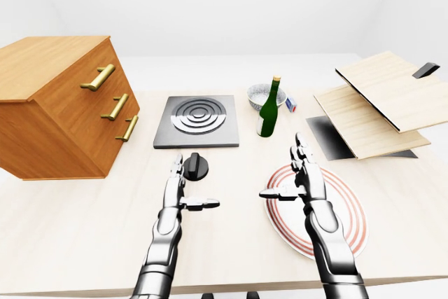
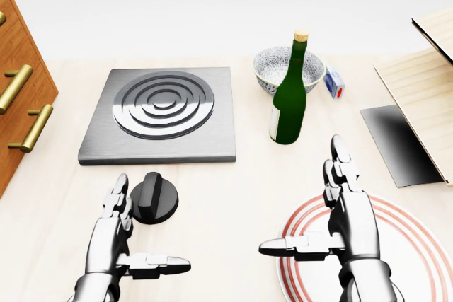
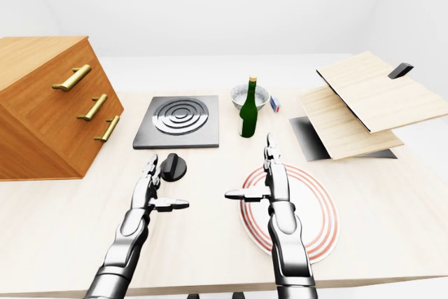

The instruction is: Turn on the stove.

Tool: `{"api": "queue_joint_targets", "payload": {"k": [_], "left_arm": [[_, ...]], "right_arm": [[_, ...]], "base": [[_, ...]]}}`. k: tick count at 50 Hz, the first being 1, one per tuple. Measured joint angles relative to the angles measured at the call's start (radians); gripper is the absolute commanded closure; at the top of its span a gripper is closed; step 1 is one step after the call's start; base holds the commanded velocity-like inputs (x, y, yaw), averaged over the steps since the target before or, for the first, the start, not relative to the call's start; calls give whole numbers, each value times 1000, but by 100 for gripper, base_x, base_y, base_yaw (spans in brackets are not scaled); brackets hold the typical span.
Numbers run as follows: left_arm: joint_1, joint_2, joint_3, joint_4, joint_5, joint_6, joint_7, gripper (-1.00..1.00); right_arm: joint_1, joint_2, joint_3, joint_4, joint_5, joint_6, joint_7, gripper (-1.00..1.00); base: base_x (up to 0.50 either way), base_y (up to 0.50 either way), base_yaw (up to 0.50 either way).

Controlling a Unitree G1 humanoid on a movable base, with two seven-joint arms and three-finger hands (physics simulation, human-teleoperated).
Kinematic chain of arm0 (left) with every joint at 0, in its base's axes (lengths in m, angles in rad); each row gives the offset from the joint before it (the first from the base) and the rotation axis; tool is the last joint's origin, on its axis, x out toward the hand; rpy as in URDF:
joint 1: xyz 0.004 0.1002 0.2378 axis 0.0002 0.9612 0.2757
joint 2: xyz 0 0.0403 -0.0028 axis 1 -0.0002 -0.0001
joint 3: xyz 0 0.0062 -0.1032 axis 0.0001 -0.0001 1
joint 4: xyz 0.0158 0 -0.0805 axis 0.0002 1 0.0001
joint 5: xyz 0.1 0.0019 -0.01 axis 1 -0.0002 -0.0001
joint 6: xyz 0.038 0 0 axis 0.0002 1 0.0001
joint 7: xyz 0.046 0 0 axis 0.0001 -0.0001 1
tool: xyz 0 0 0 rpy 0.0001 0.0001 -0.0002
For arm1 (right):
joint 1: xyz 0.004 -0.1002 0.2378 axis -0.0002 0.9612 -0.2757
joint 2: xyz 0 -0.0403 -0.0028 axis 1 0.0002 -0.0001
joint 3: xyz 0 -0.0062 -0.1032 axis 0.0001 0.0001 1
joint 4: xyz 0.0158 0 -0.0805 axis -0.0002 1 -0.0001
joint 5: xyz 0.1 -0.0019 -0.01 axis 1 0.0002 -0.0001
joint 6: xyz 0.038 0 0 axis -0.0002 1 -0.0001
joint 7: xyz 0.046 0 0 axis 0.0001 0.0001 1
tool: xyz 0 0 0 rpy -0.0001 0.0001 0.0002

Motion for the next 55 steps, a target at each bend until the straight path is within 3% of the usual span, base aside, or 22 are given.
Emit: {"api": "queue_joint_targets", "payload": {"k": [24, 30, 55], "left_arm": [[-16, -27, -33, 22, 75, 0, 45, -100], [-2, -40, -52, 9, 85, 0, 41, -100], [27, -79, -124, -19, 92, 0, 5, -100]], "right_arm": [[-5, -4, -12, -22, 18, 24, 6, -100], [-8, -7, -20, -33, 26, 37, 8, -100], [-23, -16, -47, -59, 57, 37, 5, -100]], "base": [[0, 0, 0], [0, 0, 0], [0, 0, 0]]}}
